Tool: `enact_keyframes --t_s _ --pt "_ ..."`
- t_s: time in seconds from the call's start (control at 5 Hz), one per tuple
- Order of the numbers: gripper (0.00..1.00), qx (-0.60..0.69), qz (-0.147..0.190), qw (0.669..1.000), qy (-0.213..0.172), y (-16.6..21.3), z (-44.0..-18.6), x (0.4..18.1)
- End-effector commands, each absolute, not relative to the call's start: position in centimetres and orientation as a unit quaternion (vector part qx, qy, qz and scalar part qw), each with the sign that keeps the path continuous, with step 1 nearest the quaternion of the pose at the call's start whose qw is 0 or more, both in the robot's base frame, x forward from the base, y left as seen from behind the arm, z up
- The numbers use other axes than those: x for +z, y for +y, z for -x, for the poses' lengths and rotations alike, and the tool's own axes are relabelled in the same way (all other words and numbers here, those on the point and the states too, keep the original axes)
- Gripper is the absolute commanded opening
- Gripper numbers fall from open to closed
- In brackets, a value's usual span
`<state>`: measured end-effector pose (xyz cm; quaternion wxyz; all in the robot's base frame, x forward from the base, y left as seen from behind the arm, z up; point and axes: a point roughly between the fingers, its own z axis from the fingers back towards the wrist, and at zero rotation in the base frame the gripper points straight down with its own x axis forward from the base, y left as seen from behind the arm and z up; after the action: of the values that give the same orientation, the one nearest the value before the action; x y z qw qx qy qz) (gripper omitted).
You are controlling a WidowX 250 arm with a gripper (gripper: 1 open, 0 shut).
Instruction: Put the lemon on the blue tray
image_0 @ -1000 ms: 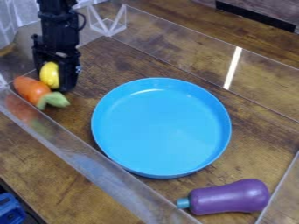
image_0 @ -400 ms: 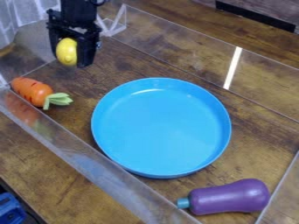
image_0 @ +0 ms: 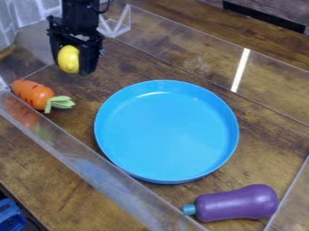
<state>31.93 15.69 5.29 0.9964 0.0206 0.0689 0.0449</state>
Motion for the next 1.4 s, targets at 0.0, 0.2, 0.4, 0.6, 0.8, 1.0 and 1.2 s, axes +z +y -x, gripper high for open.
enact_keyframes --t_s 0.0,0.2,0.4,0.6,0.8,1.0,1.2 --pt "0.0 0.017 -0.03 0.998 0.047 16.2 -32.8 5.6" --pt "0.0 0.0 -0.041 0.998 0.04 15.0 -33.0 7.0" --pt "0.0 -0.015 -0.042 0.998 0.041 14.4 -33.2 7.0" --pt "0.0 -0.027 -0.045 0.998 0.041 13.8 -33.3 7.2" --pt "1.0 -0.041 -0.05 0.997 0.041 13.8 -33.6 7.9" --pt "0.0 -0.054 -0.052 0.996 0.042 14.0 -34.0 7.8" --pt "0.0 -0.03 -0.051 0.997 0.045 13.2 -33.9 7.3"
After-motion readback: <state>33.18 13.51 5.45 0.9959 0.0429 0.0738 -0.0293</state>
